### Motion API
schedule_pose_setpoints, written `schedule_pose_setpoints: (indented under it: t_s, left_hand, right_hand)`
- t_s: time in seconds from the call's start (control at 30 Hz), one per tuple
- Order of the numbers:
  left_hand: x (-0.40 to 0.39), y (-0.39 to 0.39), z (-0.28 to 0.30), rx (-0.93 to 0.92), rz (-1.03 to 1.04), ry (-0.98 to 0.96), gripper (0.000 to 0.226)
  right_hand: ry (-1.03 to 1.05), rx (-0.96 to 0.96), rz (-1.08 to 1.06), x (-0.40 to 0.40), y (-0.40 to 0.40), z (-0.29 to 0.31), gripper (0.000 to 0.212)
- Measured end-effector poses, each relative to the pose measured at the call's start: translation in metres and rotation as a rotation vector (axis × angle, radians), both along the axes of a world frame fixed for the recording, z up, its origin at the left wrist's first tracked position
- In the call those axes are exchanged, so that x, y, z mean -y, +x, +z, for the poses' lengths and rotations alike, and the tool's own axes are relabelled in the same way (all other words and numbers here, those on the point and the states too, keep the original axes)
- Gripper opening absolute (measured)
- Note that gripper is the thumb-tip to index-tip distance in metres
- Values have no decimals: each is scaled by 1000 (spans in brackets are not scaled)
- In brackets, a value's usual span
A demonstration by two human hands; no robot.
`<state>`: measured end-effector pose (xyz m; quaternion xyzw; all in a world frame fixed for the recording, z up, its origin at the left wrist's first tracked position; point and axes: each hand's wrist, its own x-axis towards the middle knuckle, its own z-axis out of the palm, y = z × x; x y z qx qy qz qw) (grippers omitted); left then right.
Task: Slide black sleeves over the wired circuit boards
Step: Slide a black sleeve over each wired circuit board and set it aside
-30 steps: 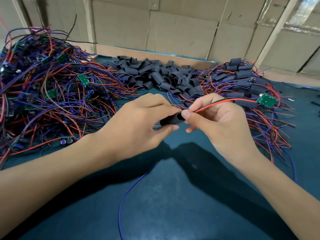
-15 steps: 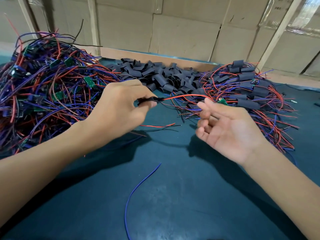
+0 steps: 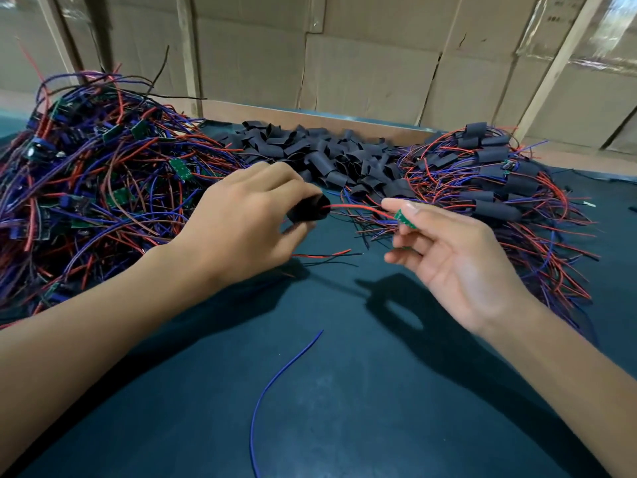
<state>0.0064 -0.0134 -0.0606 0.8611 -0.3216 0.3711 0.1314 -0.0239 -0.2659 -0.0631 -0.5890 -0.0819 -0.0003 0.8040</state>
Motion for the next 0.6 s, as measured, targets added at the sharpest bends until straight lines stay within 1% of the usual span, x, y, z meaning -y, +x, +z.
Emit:
schedule_pose_setpoints:
  t_s: [0.13, 0.2, 0.27, 0.37, 0.5, 0.6]
  left_hand:
    - [9, -5, 1, 94, -21, 74, 34]
    - [14, -9, 1, 118, -42, 81, 34]
    - [18, -12, 1, 123, -67, 81, 33]
    - [22, -15, 0, 100, -98, 78, 36]
    - [22, -15, -1, 76, -115, 50, 37]
    - [21, -14, 0, 73, -120, 35, 37]
  right_hand:
    - [-85, 106, -1, -11, -6, -2, 33]
    - [-134, 158, -46, -14, -8, -4, 26]
    - [-177, 205, -80, -15, -9, -6, 19]
    - [-208, 243, -58, -14, -10, -8, 12]
    - [-194, 239, -9, -13, -9, -7, 16]
    - [-233, 268, -56, -12, -8, -6, 16]
